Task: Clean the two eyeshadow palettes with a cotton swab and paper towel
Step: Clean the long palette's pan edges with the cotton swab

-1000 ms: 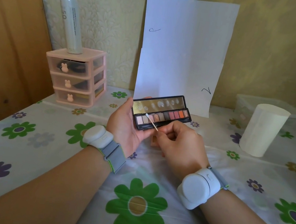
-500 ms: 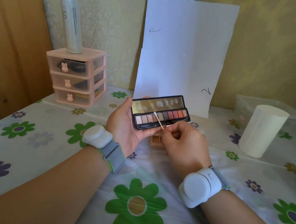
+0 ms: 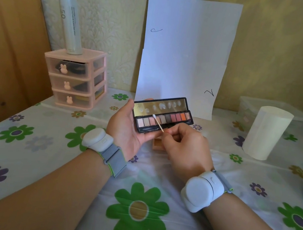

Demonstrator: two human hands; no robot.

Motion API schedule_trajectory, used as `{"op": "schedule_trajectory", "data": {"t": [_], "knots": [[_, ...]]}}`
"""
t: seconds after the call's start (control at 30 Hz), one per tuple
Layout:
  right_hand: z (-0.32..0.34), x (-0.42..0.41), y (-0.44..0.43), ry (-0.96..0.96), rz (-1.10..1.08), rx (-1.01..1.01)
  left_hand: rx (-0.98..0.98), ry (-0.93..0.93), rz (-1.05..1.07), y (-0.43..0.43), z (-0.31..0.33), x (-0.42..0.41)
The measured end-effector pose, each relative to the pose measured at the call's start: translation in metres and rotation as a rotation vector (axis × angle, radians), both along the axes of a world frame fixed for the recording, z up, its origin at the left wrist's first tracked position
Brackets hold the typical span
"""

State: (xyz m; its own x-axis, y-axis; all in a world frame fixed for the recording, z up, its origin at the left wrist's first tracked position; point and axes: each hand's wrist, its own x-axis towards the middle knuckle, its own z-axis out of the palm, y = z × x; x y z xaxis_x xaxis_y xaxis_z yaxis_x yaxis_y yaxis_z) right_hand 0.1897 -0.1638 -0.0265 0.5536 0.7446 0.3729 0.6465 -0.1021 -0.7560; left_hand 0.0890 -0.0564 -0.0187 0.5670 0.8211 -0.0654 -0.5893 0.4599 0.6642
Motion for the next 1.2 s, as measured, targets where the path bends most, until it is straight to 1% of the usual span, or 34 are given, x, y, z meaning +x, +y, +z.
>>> {"op": "schedule_trajectory", "data": {"t": [0.1, 0.23, 0.43, 0.6, 0.77, 0.93, 1.13, 1.2], "knots": [[0.001, 0.007, 0.001, 0.022, -0.032, 0.009, 0.008, 0.031, 0.013, -0.001, 0.001, 0.001], [0.000, -0.001, 0.000, 0.004, -0.001, -0.004, -0.013, 0.013, 0.011, 0.000, 0.000, 0.000], [-0.001, 0.008, 0.002, 0.015, -0.033, -0.008, -0.011, 0.042, 0.014, -0.003, 0.003, 0.000], [-0.001, 0.001, 0.000, 0.004, 0.021, -0.002, -0.014, 0.014, 0.011, -0.003, 0.003, -0.001], [0.000, 0.009, 0.000, 0.005, -0.038, -0.003, -0.012, 0.049, -0.002, -0.005, 0.006, -0.001], [0.000, 0.002, 0.001, -0.014, 0.015, 0.015, -0.014, 0.015, -0.003, -0.004, 0.004, -0.002], [0.001, 0.013, 0.001, 0.015, -0.079, 0.024, -0.022, 0.034, -0.002, -0.006, 0.005, -0.002], [0.001, 0.012, 0.000, 0.013, -0.067, 0.023, -0.036, 0.030, -0.001, -0.006, 0.005, -0.001]]}}
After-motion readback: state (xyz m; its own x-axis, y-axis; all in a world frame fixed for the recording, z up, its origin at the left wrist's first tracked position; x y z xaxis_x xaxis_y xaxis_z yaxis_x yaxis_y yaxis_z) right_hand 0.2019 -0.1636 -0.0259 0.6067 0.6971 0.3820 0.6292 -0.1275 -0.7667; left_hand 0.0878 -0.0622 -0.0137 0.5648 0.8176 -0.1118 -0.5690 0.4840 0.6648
